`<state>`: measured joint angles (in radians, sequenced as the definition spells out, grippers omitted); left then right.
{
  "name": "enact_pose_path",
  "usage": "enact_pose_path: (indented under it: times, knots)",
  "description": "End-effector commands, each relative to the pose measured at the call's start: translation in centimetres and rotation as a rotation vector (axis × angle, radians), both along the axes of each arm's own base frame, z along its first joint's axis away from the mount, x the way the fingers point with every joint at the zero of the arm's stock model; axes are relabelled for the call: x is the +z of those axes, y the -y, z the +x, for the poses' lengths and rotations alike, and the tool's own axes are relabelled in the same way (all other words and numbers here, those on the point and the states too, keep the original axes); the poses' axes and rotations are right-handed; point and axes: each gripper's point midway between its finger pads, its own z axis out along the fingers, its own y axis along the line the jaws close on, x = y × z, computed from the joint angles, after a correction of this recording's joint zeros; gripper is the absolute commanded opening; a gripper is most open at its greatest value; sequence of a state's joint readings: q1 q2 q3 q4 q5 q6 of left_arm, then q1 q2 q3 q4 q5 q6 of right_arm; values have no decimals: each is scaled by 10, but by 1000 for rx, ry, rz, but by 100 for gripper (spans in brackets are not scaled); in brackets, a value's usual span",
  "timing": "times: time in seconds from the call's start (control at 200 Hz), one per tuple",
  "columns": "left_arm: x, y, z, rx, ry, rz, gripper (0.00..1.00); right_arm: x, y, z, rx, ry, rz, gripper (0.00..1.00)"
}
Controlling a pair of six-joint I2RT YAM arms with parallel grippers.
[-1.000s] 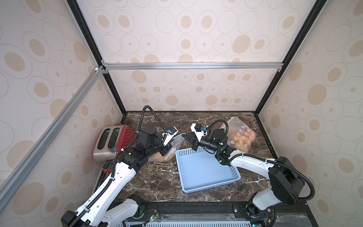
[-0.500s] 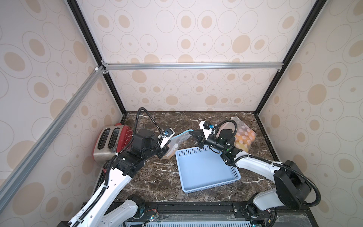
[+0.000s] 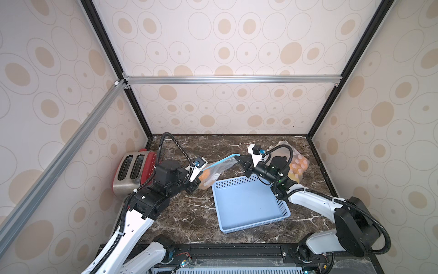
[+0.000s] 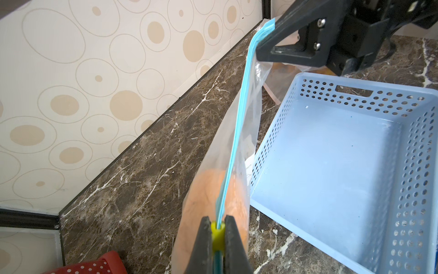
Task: Put the potatoes into a zipper bag and zip it
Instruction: Zip the zipper on the zipper food storage bag.
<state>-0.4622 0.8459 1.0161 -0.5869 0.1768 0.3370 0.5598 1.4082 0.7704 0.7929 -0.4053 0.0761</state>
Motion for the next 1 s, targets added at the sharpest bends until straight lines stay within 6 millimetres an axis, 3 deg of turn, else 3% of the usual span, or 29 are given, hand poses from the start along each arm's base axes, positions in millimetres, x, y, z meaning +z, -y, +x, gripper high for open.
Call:
enact_pose_path:
  times: [0.0,0.635,0.82,0.95,0.995]
  knots:
    - [-3,-27,-11,94,-17,60,2,6,55,41,-274,2,30,0]
    - [2,-36,-19,115,6,64,2,4,56,42,-262,-9,32,0]
    - [2,-35,-13,134,14,41,2,6,44,36,-181,-20,43,0]
    - [12,-38,1,206,60,-11,14,18,30,32,-83,-55,111,0]
    - [17,-39,5,224,78,-24,25,25,25,33,-56,-72,155,0]
